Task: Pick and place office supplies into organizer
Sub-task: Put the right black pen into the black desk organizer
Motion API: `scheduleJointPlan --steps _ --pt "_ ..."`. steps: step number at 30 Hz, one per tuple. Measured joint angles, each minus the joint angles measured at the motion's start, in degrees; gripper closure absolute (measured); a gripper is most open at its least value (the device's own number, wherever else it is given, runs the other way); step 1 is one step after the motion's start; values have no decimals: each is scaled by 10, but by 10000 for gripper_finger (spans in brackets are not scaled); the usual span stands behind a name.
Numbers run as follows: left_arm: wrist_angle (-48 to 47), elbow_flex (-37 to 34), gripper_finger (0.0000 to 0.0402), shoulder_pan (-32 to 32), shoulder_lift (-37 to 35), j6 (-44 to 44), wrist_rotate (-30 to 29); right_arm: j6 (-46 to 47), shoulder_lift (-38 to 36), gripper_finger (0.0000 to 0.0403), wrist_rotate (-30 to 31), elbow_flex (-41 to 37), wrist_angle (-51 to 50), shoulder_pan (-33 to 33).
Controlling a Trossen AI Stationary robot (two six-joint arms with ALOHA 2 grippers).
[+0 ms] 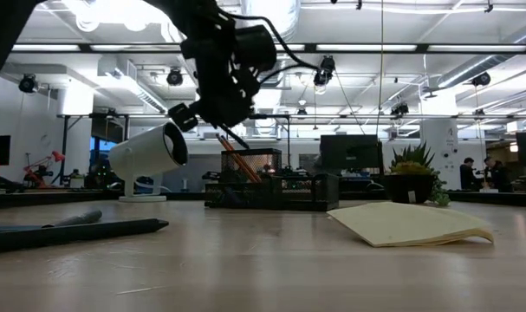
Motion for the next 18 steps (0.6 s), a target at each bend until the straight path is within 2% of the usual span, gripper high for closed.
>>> scheduleJointPlan --steps 7,18 --pt "1 2 376 -25 25 1 -3 6 -6 236 -1 -1 -1 0" --pt "0 1 376 -43 23 1 5 5 -4 239 -1 -1 0 1"
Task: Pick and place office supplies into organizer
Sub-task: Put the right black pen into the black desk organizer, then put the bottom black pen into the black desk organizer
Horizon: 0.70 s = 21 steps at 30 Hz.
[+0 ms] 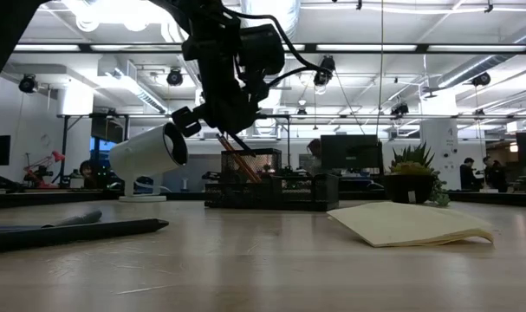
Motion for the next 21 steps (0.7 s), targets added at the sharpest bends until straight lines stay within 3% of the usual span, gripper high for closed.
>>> scheduleJointPlan --steps 8,21 --pt "2 -7 373 -15 -1 -1 10 4 0 241 1 0 0 0" --pt "20 -9 312 -38 -10 -7 20 3 1 245 1 -1 0 0"
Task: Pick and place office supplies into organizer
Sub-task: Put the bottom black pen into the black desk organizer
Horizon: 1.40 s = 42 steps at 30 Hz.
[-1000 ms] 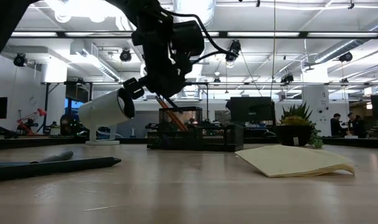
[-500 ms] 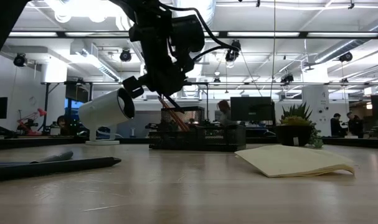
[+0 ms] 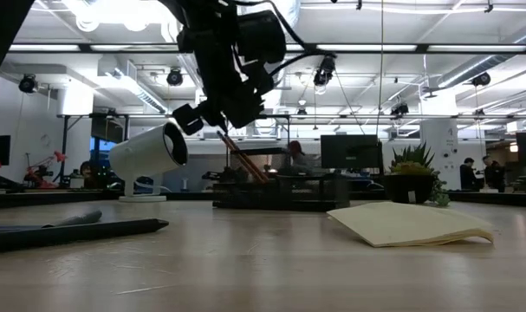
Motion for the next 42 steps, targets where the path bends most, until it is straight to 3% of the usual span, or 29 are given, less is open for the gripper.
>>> scheduleJointPlan --steps 12,14,16,18,20,22,24,28,33,37,42 --pt "-5 0 310 -52 -67 -51 -19 -28 0 248 -10 -16 1 0" --pt "-25 -3 310 -55 -89 -101 -33 -44 0 248 -40 -21 1 0" --pt "-84 -4 310 -58 -113 -205 -30 -67 2 248 -94 -31 5 -1" --pt "-184 -4 310 -62 -134 -357 25 -113 3 248 -151 -54 20 -1" --pt "-277 -6 310 -67 -158 -521 161 -178 3 248 -204 -93 72 5" --pt "-297 -22 310 -72 -190 -639 319 -262 4 248 -268 -132 137 17" --pt "-261 -54 311 -87 -230 -702 418 -362 7 248 -338 -171 206 31" --pt "-179 -133 311 -132 -310 -807 450 -521 32 248 -442 -241 346 52" --pt "-131 -243 311 -193 -402 -952 453 -562 102 248 -467 -263 442 61" --pt "-68 -315 311 -252 -463 -1041 454 -590 178 248 -510 -233 471 67" --pt "-24 -367 311 -312 -507 -1126 456 -633 275 248 -552 -143 463 76"
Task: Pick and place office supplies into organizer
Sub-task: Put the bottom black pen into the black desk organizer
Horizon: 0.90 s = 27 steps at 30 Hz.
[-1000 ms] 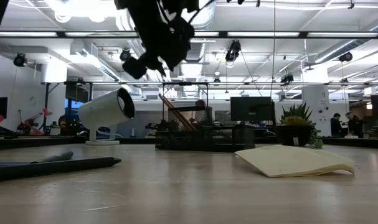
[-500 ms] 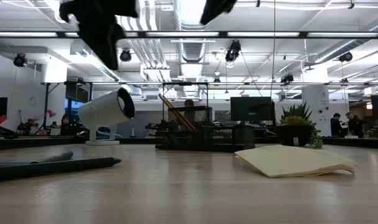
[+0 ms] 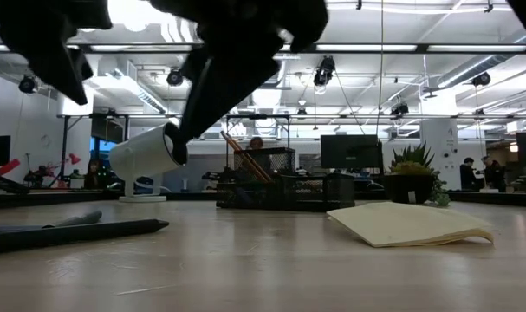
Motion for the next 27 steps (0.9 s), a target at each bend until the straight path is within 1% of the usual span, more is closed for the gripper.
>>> scheduleJointPlan --steps 4,7,11,16,24,27 --pt "9 -17 311 -28 -8 -33 0 -8 70 248 -10 85 -26 4" --pt "8 -23 311 -40 -7 -40 0 -11 109 248 -10 140 -55 4" --pt "8 -23 311 -42 0 -39 0 -23 147 248 -10 180 -79 3" --pt "6 -23 311 -42 0 -38 -2 -45 167 248 -10 193 -88 3" --pt "5 -27 311 -42 -1 -34 -11 -72 174 248 -8 181 -83 -5" --pt "5 -29 311 -42 -1 -34 -11 -85 176 256 -10 177 -80 -8"
